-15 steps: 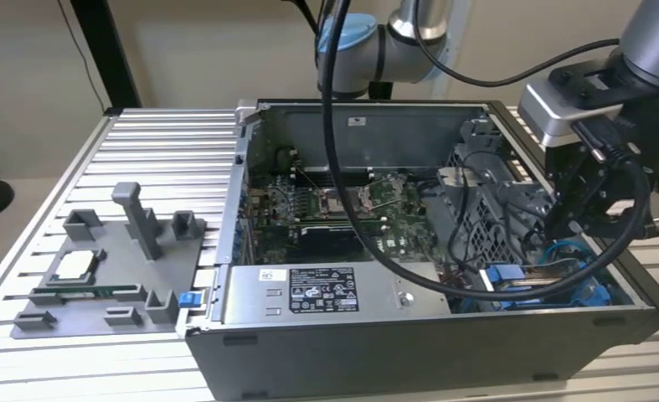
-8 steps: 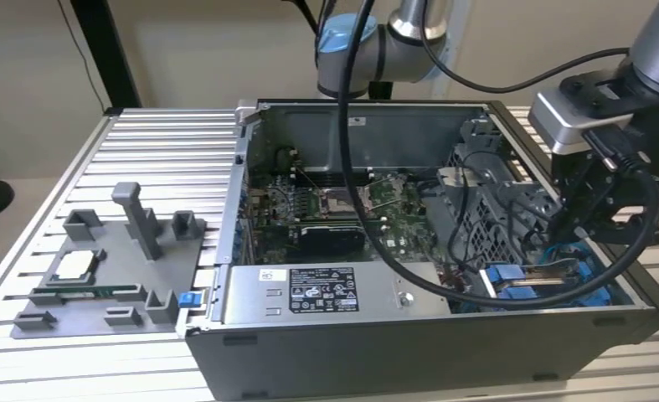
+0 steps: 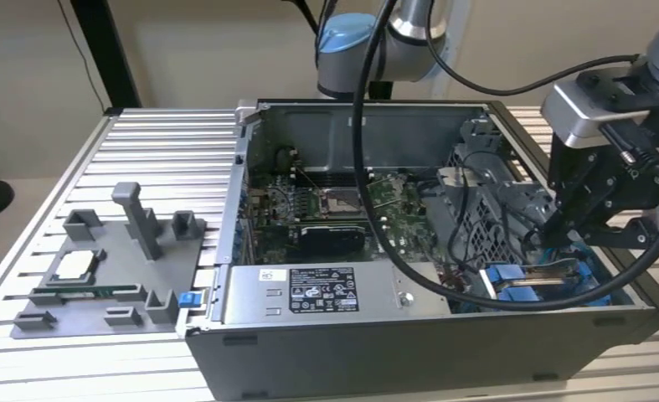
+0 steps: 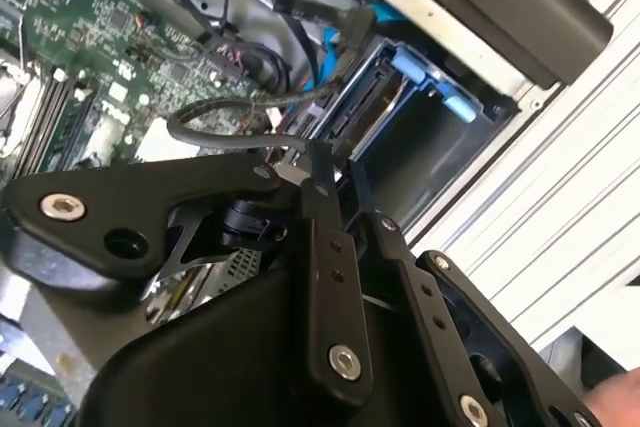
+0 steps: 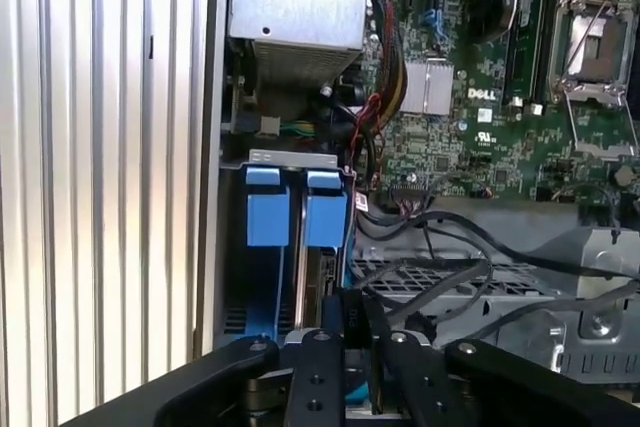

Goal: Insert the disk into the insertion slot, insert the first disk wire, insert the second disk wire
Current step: 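Insert the first disk wire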

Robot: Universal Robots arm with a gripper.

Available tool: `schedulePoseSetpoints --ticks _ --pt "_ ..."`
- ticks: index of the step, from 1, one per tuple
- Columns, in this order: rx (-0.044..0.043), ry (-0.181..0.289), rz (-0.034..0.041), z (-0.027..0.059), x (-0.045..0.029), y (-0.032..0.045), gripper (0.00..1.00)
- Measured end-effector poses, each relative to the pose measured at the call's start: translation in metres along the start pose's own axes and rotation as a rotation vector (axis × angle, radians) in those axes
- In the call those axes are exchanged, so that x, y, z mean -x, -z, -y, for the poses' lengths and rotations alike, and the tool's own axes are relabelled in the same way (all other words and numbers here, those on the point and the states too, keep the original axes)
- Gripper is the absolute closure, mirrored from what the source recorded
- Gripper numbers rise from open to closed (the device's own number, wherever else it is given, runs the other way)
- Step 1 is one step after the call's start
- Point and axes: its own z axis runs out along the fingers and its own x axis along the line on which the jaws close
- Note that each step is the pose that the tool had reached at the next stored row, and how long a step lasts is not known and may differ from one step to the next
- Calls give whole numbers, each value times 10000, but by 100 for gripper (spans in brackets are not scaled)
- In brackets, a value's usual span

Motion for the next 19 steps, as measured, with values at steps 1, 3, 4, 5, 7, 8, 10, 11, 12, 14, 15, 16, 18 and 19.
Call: schedulePoseSetpoints --ticks 1,3,4,5,7,8,10,11,12,14,15,16,18,19 --pt "177 -23 3 12 -3 0 100" --pt "437 -58 11 54 -8 -7 100" --pt "497 -66 13 73 -10 -12 100" --pt "584 -78 16 90 -12 -16 100" --pt "783 -104 22 119 -16 -22 100" --pt "874 -116 24 135 -18 -25 100" --pt "1061 -143 30 167 -22 -32 100" --pt "1154 -155 34 183 -24 -36 100" --pt "1235 -165 36 200 -26 -41 100" --pt "1342 -179 41 238 -30 -55 100" --pt "1371 -183 44 260 -32 -67 100" --pt "1392 -186 43 282 -34 -79 100" --pt "1433 -192 43 330 -40 -104 100" --pt "1452 -195 44 352 -42 -117 100"
